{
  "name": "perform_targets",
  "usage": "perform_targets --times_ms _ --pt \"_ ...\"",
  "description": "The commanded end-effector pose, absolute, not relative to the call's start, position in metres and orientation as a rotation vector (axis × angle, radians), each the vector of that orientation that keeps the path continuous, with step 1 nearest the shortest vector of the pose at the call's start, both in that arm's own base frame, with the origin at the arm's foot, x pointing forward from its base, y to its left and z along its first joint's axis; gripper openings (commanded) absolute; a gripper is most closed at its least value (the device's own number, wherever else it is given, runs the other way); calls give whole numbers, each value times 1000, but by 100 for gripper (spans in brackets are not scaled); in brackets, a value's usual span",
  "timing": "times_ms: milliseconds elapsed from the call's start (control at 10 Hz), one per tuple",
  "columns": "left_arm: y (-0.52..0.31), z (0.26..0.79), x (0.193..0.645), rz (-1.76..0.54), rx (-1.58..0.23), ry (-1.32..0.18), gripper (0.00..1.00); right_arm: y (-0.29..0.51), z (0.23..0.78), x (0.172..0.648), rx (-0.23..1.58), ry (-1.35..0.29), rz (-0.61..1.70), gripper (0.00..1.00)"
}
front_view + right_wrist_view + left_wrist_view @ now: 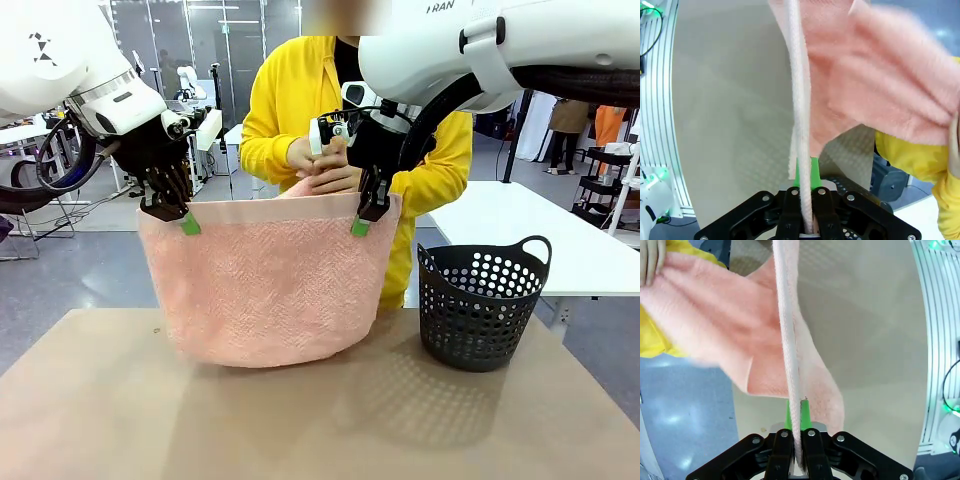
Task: Fold the towel.
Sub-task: Release the end of the 100 cm Hotel Towel you were holding and grab the top end of the folded side.
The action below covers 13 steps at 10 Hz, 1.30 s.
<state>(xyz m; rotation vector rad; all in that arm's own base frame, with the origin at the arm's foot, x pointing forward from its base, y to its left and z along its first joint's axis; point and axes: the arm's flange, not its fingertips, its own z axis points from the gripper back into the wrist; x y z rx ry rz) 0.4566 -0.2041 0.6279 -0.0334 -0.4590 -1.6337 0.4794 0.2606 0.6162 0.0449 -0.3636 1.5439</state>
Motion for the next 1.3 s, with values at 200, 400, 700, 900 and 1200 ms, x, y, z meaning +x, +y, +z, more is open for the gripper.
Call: perform_targets --times_ms 200,400,700,900,1200 --pt "-202 629 457 -1632 -31 -461 0 260 616 480 45 -362 1543 0" --pt "-202 629 457 -1632 -31 -461 0 260 616 480 45 -362 1543 0" --pt "-202 629 457 -1632 -31 -461 0 260 616 480 45 -362 1543 0" --pt "-202 629 457 -1632 -31 -461 0 260 616 480 45 -362 1543 0" --pt "-202 629 457 -1632 -31 -461 0 260 616 480 45 -362 1543 0"
